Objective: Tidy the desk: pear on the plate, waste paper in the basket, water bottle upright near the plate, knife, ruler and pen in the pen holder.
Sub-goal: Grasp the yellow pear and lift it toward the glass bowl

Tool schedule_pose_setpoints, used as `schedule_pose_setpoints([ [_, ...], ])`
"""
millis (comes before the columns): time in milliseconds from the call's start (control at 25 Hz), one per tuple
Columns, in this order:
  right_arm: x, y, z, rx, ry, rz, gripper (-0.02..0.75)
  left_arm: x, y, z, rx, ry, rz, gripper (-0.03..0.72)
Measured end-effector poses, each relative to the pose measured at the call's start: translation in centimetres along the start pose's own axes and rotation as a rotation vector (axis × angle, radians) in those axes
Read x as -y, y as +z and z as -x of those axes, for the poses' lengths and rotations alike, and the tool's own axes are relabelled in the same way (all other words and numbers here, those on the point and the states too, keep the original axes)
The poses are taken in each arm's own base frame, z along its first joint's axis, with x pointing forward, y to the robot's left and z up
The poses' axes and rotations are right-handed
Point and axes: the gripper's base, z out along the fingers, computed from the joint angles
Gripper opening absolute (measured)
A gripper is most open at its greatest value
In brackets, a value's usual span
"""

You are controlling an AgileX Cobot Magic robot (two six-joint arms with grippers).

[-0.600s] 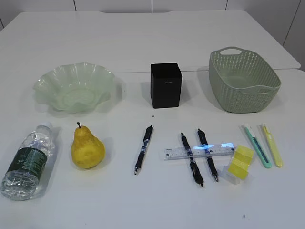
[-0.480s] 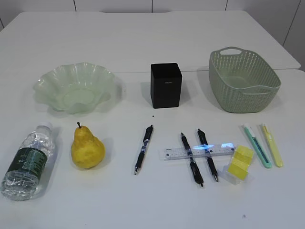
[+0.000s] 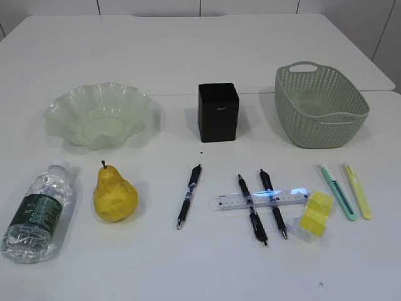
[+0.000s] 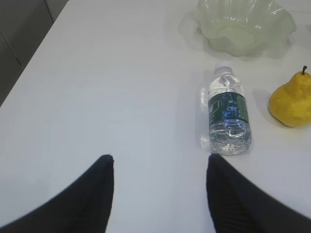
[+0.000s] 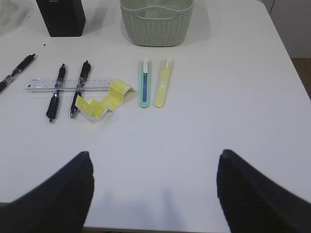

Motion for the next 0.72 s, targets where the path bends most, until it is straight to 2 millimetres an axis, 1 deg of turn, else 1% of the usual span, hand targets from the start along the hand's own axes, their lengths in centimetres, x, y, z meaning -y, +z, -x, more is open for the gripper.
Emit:
schedule_pose_setpoints([
  [200,0.0,0.0,0.0,0.0,0.0,0.0,0.587,0.0,0.0,0.0,0.0,0.0,0.0,0.415],
  [720,0.0,0.0,0.0,0.0,0.0,0.0,0.587,0.0,0.0,0.0,0.0,0.0,0.0,0.414],
])
